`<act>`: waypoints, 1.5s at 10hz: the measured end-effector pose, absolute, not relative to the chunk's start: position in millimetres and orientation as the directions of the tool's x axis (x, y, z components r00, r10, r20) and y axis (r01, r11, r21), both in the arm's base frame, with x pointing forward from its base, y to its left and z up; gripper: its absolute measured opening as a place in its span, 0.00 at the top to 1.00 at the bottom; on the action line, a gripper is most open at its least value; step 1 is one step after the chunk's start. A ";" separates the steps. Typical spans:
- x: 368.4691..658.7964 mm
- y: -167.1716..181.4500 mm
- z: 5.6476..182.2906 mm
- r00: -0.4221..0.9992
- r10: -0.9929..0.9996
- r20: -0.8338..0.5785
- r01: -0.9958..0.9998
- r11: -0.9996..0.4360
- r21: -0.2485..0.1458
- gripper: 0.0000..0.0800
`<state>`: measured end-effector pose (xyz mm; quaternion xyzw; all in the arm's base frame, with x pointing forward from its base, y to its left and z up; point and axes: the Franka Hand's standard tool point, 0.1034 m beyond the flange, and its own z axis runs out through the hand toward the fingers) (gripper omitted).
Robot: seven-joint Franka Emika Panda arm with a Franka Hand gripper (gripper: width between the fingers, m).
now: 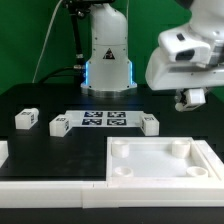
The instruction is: Assemble one leg
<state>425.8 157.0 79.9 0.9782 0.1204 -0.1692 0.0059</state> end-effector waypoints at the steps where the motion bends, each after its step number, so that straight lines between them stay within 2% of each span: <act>1: 427.5 158.2 78.2 0.943 0.239 -0.233 0.238 -0.971 -0.032 0.64; 3: 431.6 157.6 79.2 0.968 0.241 -0.073 0.238 -0.970 -0.041 0.64; 5: 463.0 145.7 90.6 0.953 0.270 0.135 0.279 -0.959 -0.054 0.64; 6: 475.6 138.3 92.6 0.940 0.310 0.142 0.320 -0.946 -0.051 0.64; 8: 518.4 131.3 110.1 0.923 0.348 0.162 0.360 -0.932 -0.048 0.64; 9: 527.4 125.4 112.8 0.922 0.346 0.176 0.359 -0.932 -0.045 0.64; 11: 522.6 127.7 109.6 0.921 0.352 0.167 0.363 -0.930 -0.046 0.64; 13: 522.1 124.1 108.6 0.926 0.301 0.226 0.319 -0.947 -0.044 0.64; 14: 509.9 119.1 102.2 0.947 0.240 0.216 0.258 -0.964 -0.060 0.64; 15: 520.7 114.6 103.8 0.954 0.215 0.211 0.236 -0.969 -0.076 0.64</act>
Offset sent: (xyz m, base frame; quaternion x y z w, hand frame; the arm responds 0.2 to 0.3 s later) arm 0.0163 -0.0131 0.0201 0.0299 0.1574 0.0276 0.9867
